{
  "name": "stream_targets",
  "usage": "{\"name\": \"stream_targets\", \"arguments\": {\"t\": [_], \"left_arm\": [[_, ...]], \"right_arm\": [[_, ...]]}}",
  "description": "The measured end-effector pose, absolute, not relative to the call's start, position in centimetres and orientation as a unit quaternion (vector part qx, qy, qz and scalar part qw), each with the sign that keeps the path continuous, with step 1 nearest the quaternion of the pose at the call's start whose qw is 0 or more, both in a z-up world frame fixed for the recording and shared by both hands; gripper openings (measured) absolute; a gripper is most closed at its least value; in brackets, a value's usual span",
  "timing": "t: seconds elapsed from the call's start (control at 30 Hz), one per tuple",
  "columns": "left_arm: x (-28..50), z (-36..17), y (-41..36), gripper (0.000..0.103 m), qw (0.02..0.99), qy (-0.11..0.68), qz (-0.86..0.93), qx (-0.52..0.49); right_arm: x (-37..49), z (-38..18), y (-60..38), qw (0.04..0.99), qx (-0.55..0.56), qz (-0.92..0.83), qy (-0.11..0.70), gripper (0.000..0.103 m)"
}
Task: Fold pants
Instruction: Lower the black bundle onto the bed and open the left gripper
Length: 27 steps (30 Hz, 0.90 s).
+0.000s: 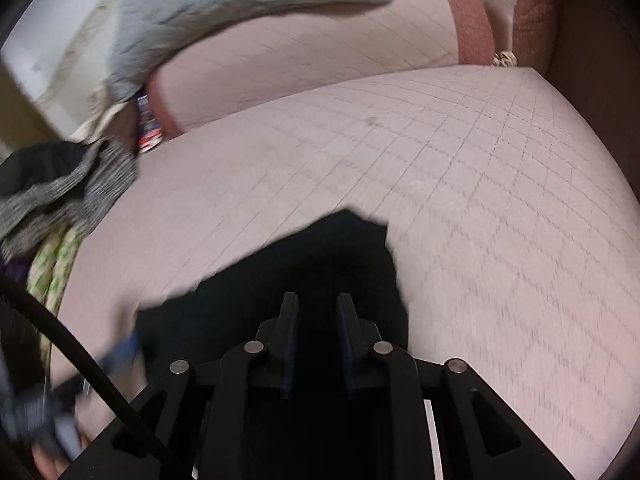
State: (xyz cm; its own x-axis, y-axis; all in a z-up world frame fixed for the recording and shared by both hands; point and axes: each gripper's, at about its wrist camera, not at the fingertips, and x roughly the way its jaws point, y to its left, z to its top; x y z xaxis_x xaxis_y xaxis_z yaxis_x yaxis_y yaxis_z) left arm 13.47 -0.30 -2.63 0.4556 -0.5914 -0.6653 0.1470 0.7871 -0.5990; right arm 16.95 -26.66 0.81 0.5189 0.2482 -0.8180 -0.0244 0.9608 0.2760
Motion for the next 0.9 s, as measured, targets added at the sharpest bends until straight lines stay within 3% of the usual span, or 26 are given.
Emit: {"name": "stream_targets", "arguments": {"t": [0.17, 0.4, 0.53, 0.73, 0.9], "left_arm": [[15.5, -4.2, -2.7, 0.063, 0.823, 0.517, -0.174, -0.162], [16.8, -5.1, -2.0, 0.068, 0.805, 0.529, -0.175, -0.204], [14.9, -3.4, -0.5, 0.069, 0.812, 0.513, -0.173, -0.217], [9.0, -1.3, -1.1, 0.069, 0.842, 0.489, -0.149, -0.174], [5.0, -0.7, -3.0, 0.070, 0.860, 0.477, -0.135, -0.121]], "right_arm": [[11.5, -1.4, -25.6, 0.877, 0.039, 0.046, 0.476, 0.020], [8.7, -1.4, -28.4, 0.893, 0.078, 0.049, 0.440, 0.027], [6.4, -0.5, -29.0, 0.901, 0.116, 0.044, 0.417, 0.043], [2.2, -0.5, -29.4, 0.900, 0.166, 0.021, 0.403, 0.045], [0.4, -1.4, -27.5, 0.897, 0.145, 0.027, 0.416, 0.048]]}}
